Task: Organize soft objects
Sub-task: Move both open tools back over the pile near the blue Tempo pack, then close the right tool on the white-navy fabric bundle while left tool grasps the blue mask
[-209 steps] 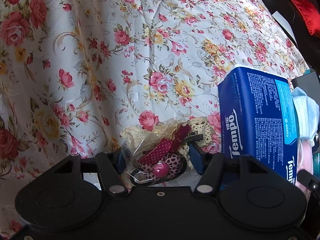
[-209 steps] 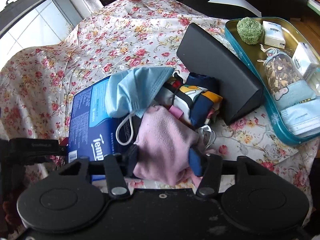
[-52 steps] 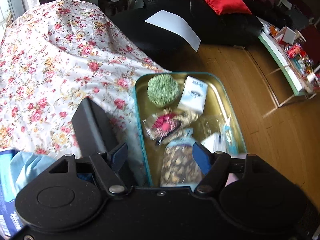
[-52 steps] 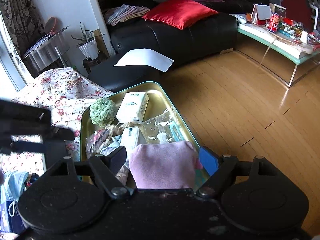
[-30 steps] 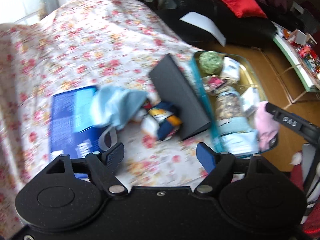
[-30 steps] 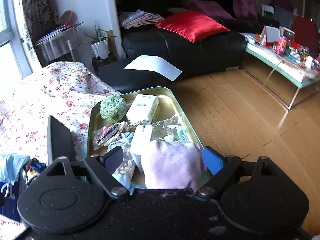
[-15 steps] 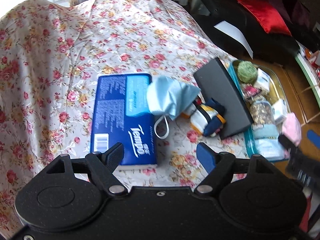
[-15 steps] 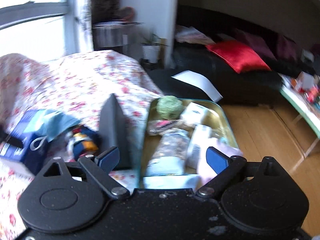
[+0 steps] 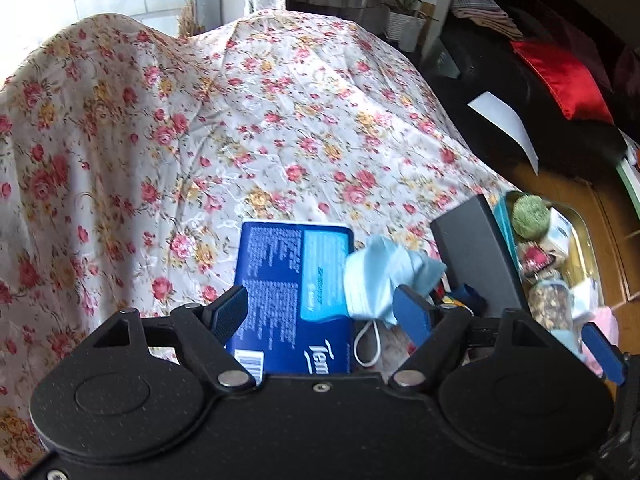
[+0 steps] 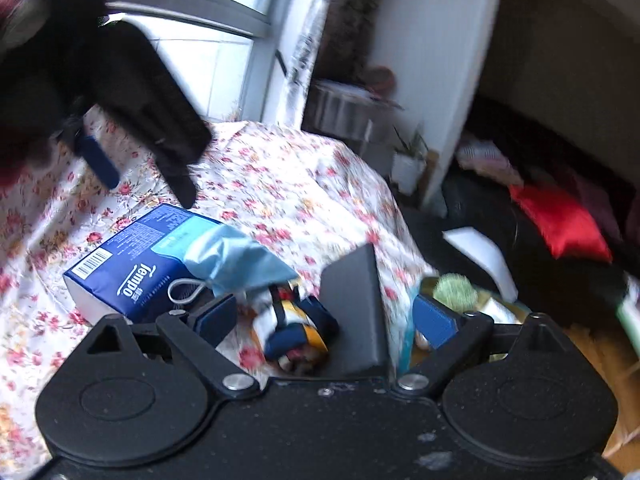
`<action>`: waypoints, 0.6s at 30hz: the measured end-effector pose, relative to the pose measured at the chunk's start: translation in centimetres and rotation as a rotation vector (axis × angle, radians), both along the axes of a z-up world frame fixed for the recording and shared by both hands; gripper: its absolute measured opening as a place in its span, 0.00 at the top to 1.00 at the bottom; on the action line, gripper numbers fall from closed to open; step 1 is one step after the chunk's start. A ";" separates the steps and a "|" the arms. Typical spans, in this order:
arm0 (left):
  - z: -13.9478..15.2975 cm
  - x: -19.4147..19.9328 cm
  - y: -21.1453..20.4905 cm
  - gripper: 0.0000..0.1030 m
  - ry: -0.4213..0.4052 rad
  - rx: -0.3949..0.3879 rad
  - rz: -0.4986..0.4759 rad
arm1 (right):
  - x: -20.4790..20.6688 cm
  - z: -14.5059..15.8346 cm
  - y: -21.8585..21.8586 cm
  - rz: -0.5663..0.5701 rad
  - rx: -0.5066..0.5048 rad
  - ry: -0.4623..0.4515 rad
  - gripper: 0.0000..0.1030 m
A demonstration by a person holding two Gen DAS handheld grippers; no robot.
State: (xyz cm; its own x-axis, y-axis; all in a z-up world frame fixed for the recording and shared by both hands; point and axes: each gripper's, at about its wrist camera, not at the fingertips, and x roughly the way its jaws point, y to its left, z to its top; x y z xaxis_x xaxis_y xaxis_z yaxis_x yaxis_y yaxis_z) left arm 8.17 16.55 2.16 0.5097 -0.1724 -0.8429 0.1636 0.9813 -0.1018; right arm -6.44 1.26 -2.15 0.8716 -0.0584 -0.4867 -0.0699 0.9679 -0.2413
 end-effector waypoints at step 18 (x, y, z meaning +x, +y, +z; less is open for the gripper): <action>-1.7 2.1 -0.9 0.27 0.052 0.025 -0.004 | 6.6 -5.5 0.2 0.066 -0.020 0.274 0.50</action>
